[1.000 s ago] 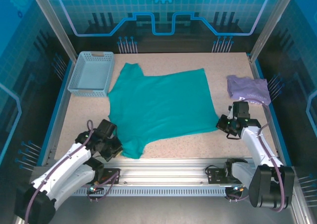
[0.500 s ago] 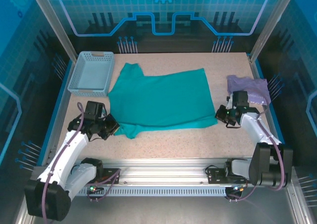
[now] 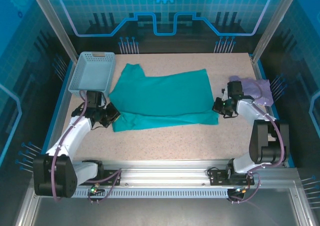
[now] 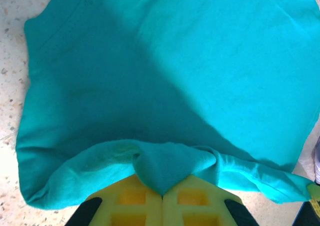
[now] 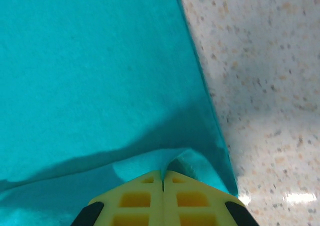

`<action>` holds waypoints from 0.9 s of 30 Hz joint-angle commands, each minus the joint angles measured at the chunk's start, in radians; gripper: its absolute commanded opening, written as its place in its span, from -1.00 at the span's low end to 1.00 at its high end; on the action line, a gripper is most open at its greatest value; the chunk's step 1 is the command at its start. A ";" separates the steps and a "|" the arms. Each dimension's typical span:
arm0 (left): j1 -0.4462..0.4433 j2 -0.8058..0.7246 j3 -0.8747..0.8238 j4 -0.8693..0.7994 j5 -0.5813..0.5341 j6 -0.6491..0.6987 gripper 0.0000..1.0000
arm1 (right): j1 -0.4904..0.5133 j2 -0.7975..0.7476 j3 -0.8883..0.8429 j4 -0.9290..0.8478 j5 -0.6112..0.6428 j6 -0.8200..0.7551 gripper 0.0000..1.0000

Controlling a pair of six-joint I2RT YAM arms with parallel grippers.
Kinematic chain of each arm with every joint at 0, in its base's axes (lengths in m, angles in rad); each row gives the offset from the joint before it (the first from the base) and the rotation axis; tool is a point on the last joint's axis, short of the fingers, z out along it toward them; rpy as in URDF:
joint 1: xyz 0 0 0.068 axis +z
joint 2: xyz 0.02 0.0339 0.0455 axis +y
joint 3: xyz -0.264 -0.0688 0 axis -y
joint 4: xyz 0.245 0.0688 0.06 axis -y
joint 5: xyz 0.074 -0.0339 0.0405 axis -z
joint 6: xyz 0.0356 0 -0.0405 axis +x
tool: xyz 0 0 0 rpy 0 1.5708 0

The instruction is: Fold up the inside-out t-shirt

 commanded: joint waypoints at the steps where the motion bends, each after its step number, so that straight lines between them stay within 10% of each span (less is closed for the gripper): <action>1: 0.016 0.047 0.045 0.075 0.026 0.025 -0.92 | 0.018 0.042 0.053 0.007 0.032 -0.019 -0.90; 16: 0.048 0.336 0.210 0.213 -0.042 0.008 -0.89 | 0.064 0.325 0.304 0.003 0.090 -0.025 -0.80; 21: 0.058 0.489 0.300 0.263 -0.046 -0.027 -0.12 | 0.067 0.411 0.439 -0.061 0.139 -0.052 -0.38; 27: 0.046 0.344 0.229 0.264 -0.127 0.005 0.12 | 0.097 0.260 0.354 -0.074 0.209 -0.093 -0.19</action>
